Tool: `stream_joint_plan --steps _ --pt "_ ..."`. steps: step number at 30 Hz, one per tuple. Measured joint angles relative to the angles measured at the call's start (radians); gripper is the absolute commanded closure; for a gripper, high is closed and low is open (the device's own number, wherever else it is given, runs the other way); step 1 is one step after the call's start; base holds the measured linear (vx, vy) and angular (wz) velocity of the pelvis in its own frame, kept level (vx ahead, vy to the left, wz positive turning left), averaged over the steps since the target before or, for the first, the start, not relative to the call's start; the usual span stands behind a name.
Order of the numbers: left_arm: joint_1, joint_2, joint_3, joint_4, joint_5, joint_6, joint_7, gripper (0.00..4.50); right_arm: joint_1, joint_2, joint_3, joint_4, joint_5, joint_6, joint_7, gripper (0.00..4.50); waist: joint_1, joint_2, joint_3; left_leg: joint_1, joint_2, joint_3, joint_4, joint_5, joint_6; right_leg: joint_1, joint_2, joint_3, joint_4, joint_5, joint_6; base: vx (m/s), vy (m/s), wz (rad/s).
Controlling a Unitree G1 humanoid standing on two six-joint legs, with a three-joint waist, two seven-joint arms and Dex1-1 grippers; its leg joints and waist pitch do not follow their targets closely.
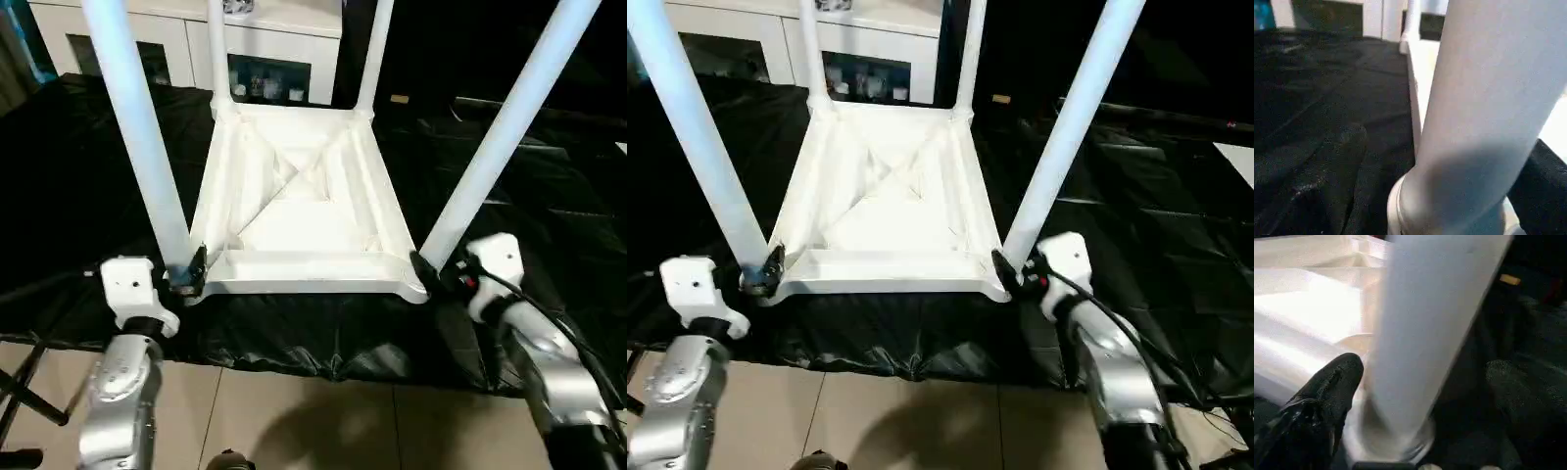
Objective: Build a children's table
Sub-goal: Flip table
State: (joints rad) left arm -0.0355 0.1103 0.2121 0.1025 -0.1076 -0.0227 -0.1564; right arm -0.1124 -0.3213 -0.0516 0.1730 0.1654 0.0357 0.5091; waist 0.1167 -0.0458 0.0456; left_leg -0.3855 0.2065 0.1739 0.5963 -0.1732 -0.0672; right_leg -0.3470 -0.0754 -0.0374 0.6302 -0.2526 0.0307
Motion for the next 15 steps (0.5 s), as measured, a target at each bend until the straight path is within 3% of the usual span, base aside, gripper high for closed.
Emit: stream_joint_plan --steps 9,12,15 --pt "-0.011 -0.001 0.002 -0.002 0.004 0.029 0.032 0.86 0.225 -0.102 0.02 -0.282 0.103 0.044 0.141 0.0 -0.008 0.004 0.0 0.001 0.0 0.0 -0.001 0.0 0.001 0.0 0.0 0.0 -0.002 0.0 0.0 0.0 0.0 0.0" --pt "-0.013 0.001 0.003 -0.002 0.0 0.046 0.031 1.24 0.281 -0.142 0.027 -0.382 0.153 0.102 0.203 0.0 -0.009 0.014 -0.001 0.001 0.0 0.0 -0.001 0.0 0.001 0.0 0.0 0.0 -0.003 0.0 0.001 0.0 0.0 0.0" --pt "-0.015 0.0 0.003 -0.006 -0.014 0.069 0.032 1.36 0.285 -0.154 0.046 -0.44 0.166 0.14 0.236 0.0 -0.014 0.023 -0.004 0.002 0.0 -0.001 -0.001 0.0 0.001 -0.001 0.0 0.0 -0.002 0.0 0.001 0.0 0.0 0.0"
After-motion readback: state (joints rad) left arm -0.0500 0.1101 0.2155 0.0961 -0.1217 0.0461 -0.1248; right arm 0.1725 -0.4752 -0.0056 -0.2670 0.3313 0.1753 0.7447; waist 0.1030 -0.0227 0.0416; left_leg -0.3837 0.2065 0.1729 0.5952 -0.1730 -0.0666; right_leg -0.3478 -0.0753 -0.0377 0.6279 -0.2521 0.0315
